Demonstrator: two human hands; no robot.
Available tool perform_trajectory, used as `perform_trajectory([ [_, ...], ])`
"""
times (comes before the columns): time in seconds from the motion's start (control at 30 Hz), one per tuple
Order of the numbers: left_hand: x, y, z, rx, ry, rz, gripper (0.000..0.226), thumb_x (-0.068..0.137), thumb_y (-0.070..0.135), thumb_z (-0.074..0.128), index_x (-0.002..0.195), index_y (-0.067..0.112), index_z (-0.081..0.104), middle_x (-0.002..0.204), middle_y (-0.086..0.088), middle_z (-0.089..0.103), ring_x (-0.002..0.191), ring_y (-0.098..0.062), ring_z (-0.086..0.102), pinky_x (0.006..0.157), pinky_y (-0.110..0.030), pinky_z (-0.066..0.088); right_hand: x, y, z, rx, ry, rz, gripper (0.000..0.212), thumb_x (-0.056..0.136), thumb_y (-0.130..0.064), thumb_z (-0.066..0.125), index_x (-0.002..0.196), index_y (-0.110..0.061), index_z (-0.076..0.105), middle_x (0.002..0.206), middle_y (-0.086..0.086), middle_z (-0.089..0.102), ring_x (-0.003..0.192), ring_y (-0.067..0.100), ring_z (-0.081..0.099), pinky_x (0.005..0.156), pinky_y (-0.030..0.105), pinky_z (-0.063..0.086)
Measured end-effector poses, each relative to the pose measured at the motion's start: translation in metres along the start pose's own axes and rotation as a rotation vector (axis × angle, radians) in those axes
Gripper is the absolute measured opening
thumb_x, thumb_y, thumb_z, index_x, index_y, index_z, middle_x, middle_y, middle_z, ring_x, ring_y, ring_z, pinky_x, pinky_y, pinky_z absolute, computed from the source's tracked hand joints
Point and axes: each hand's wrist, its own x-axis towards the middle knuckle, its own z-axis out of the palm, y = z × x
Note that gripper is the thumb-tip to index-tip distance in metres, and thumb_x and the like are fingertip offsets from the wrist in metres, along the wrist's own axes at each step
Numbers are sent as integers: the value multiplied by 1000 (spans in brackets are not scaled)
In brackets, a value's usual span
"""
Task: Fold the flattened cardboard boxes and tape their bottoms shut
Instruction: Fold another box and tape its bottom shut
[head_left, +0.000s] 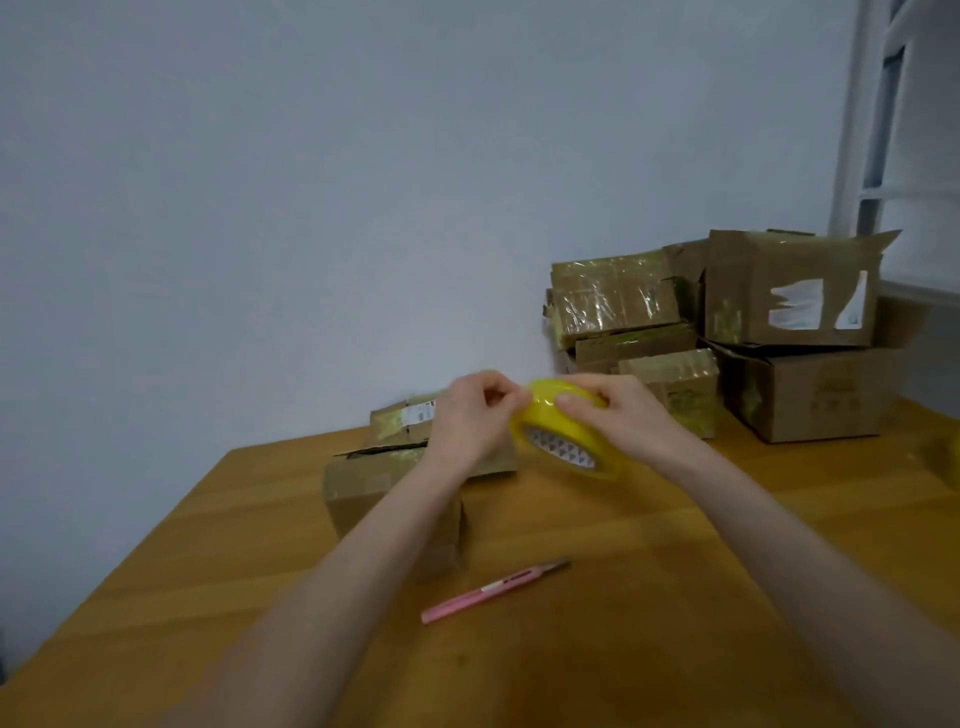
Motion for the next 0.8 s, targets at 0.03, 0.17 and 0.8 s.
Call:
perform_trajectory([
  [0.03, 6, 3, -16, -15, 24, -13, 14, 85, 26, 67, 71, 22, 66, 75, 0, 67, 77, -19, 66, 73, -34, 56, 9, -14, 4, 63, 24, -21, 33, 91, -31, 58, 122, -23, 61, 107, -6, 60, 91, 4, 56, 69, 8, 42],
  [0.17, 24, 1, -74, -206, 179, -104, 21, 90, 18, 60, 70, 11, 59, 68, -5, 64, 66, -19, 64, 59, -31, 58, 31, -47, 21, 363, -132, 13, 64, 70, -38, 71, 130, -28, 52, 111, 4, 63, 98, 15, 62, 83, 23, 51],
  [0.8, 28, -33, -148, -946, 406, -259, 21, 94, 7, 54, 73, 5, 54, 51, 2, 56, 54, -8, 58, 55, -21, 54, 76, -44, 109, 728, -160, 62, 42, 77, -8, 72, 115, -14, 59, 110, 1, 69, 101, 17, 66, 89, 31, 52],
])
